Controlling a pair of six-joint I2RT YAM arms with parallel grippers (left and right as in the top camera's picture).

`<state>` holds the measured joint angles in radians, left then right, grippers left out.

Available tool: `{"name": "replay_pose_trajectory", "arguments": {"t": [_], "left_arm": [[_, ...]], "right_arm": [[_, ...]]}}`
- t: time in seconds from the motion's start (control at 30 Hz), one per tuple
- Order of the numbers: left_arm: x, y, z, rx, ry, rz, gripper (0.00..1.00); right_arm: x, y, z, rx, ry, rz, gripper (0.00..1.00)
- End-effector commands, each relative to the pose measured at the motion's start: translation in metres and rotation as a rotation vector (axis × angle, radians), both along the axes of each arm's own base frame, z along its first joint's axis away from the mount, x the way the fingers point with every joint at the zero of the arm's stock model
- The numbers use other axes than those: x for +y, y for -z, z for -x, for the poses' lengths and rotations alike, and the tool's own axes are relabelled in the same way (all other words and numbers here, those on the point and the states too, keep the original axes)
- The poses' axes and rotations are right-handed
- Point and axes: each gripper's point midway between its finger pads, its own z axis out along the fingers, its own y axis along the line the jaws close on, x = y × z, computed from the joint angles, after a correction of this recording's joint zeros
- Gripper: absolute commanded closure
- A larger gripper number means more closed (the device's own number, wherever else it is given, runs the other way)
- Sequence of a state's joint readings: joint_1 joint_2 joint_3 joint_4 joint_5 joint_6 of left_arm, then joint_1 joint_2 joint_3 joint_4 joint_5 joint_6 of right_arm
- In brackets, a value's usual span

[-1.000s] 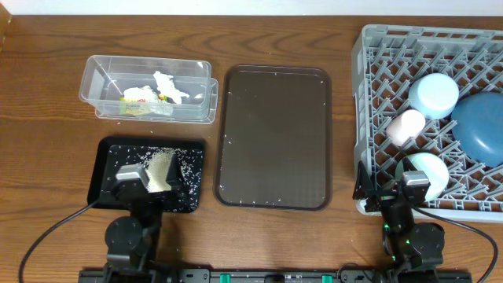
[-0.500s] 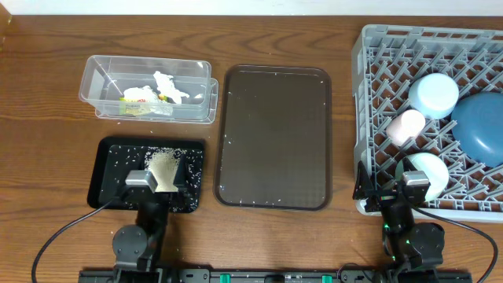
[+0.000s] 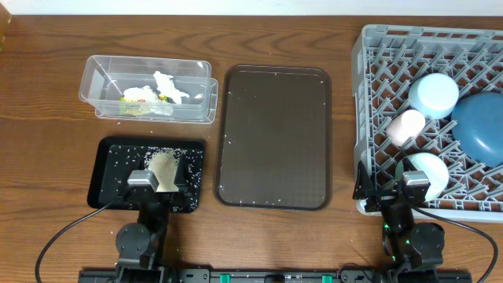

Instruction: Sort waste into correct bins and load items into the dishwasher rack

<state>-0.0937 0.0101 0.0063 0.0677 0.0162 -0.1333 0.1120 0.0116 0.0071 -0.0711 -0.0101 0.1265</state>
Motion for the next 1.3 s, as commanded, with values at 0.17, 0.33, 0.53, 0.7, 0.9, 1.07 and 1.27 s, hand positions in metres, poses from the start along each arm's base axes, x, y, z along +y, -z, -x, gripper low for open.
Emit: {"name": "replay_pose_trajectory", "arguments": {"t": [0.17, 0.33, 0.53, 0.7, 0.9, 1.07, 1.27], "left_arm": [[0.018, 0.034, 0.003, 0.134, -0.081, -0.022, 0.05], [0.026, 0.034, 0.003, 0.135, -0.113, -0.04, 0.05], [0.027, 0.034, 0.003, 0.135, -0.116, -0.046, 0.05], [0.027, 0.034, 0.003, 0.135, -0.116, -0.045, 0.05], [0.027, 0.034, 0.003, 0.136, -0.116, -0.045, 0.05], [0.027, 0.034, 0.003, 0.137, -0.116, -0.045, 0.05], [0.027, 0.034, 0.003, 0.137, -0.116, -0.045, 0.05]], "right_arm": [[0.001, 0.0, 0.0, 0.001, 0.0, -0.014, 0.01], [0.001, 0.0, 0.0, 0.001, 0.0, -0.014, 0.01], [0.001, 0.0, 0.0, 0.001, 0.0, -0.014, 0.01], [0.001, 0.0, 0.0, 0.001, -0.001, -0.014, 0.01], [0.001, 0.0, 0.0, 0.001, 0.0, -0.014, 0.01], [0.001, 0.0, 0.0, 0.001, 0.0, -0.014, 0.01], [0.001, 0.0, 0.0, 0.001, 0.0, -0.014, 0.01]]}}
